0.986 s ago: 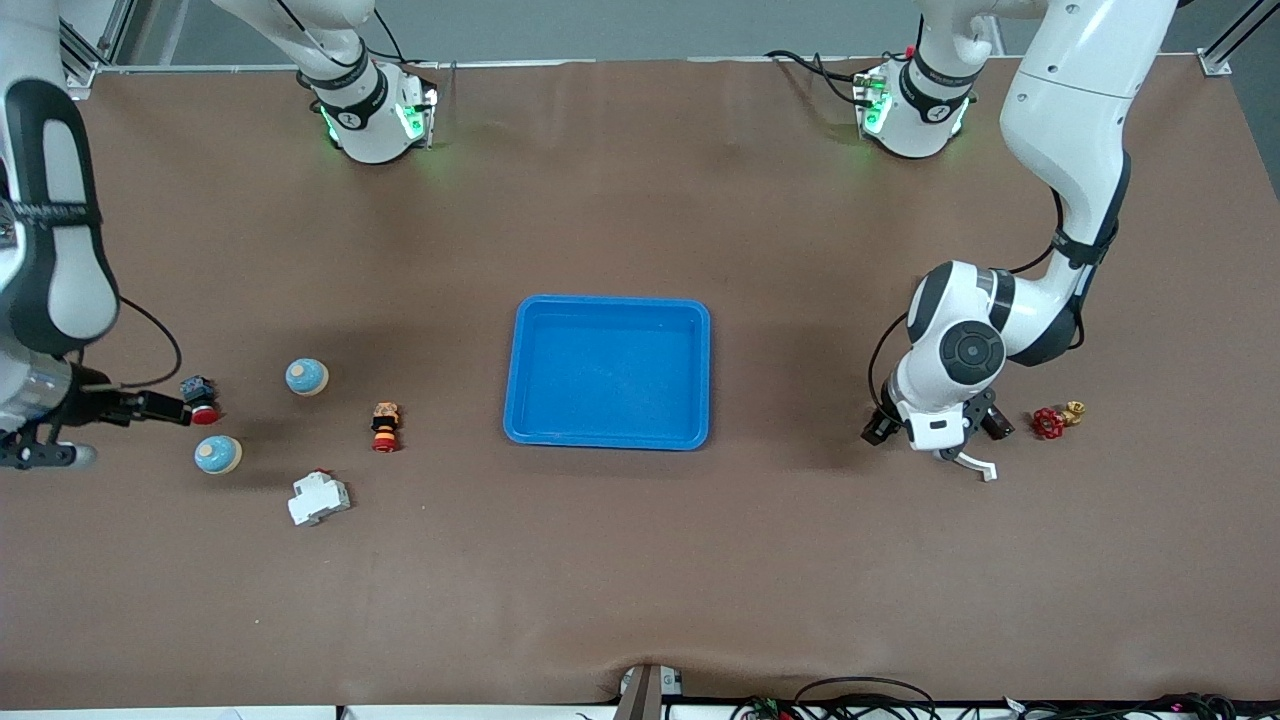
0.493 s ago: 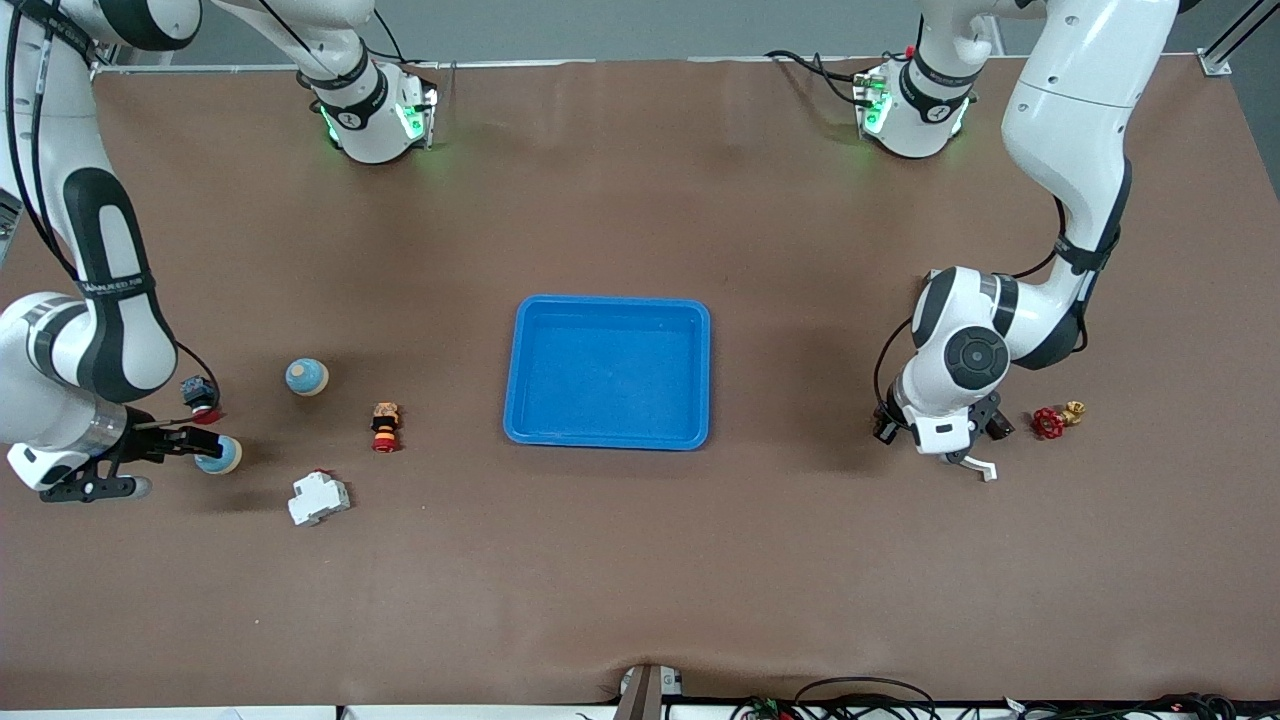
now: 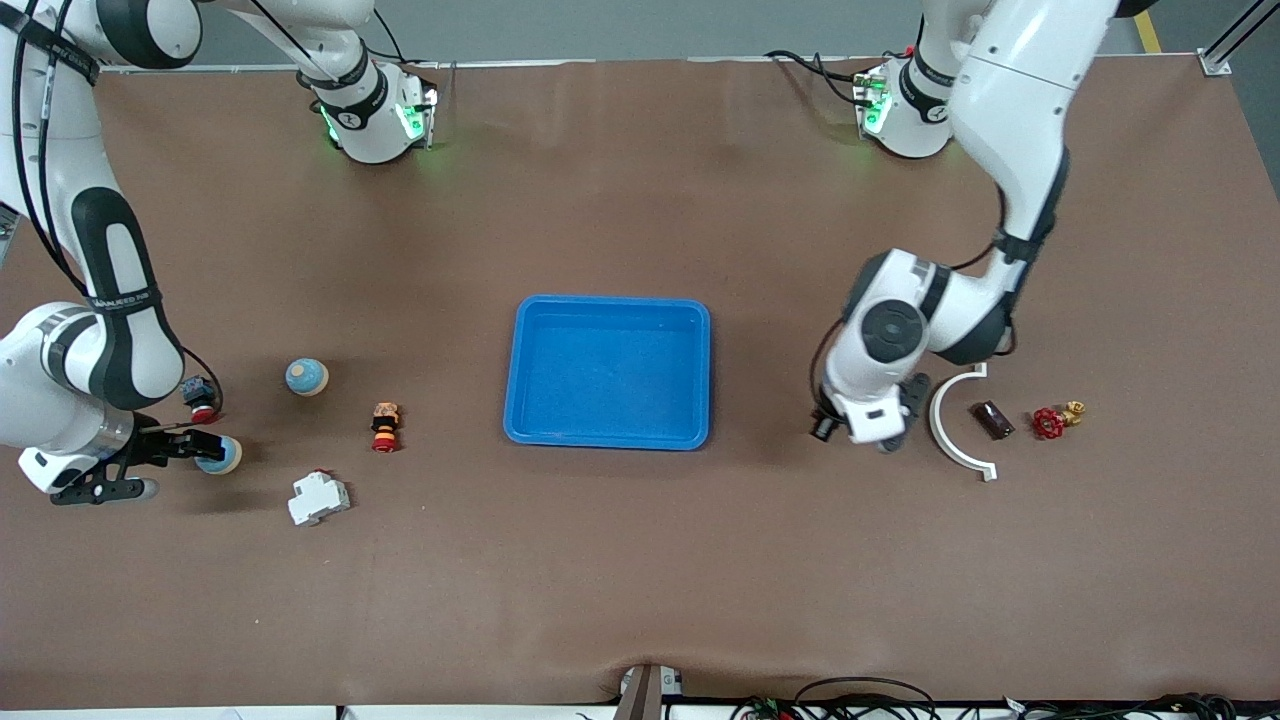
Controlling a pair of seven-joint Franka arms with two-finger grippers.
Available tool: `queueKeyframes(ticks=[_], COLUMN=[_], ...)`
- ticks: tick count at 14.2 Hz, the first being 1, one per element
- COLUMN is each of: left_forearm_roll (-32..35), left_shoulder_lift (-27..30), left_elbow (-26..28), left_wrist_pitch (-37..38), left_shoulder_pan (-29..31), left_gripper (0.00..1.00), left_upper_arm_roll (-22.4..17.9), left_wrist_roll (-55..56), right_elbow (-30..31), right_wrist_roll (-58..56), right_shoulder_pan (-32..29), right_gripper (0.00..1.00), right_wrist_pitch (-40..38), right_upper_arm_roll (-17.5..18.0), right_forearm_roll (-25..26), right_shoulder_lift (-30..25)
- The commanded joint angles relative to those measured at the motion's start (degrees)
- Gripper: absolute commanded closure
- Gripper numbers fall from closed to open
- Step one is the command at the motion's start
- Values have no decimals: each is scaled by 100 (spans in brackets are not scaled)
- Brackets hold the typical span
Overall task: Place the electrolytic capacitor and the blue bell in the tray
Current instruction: 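Carry the capacitor to the tray while the right gripper grasps a button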
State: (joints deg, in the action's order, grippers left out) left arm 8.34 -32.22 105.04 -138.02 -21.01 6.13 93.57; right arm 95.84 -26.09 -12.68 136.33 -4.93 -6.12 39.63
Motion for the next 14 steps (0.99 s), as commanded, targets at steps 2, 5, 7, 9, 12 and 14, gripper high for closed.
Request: queueKeyframes(ticks=[2, 5, 7, 9, 12, 14], left_forearm_roll=[124, 89, 62, 71, 89, 123], left_shoulder_lift=[-21, -117, -407, -706, -821, -804], left_elbow=[-476, -625, -932, -1170, -1126, -1144], left_wrist_pitch=[178, 178, 178, 178, 335, 643], left_shoulder_pan=[-640, -1158, -1483, -1827, -2048, -2048], left_gripper=[100, 100, 100, 100, 94, 28], left_upper_arm_roll=[-42, -42, -42, -42, -42, -42], left_wrist_roll=[1128, 1531, 1839, 2103, 2174, 2166], right_elbow=[163, 260, 260, 260, 242, 233], right_wrist_roll=[-116, -28, -28, -46, -55, -55], right_shoulder_pan=[-59, 2, 20, 20, 72, 108], right_gripper=[0, 0, 0, 0, 47, 100], right_wrist_pitch=[271, 271, 271, 280, 236, 192], right_upper_arm_roll=[80, 80, 80, 80, 80, 80], right_forearm_roll=[-205, -337, -346, -346, -338, -311], right_shoulder_lift=[97, 97, 97, 97, 80, 62])
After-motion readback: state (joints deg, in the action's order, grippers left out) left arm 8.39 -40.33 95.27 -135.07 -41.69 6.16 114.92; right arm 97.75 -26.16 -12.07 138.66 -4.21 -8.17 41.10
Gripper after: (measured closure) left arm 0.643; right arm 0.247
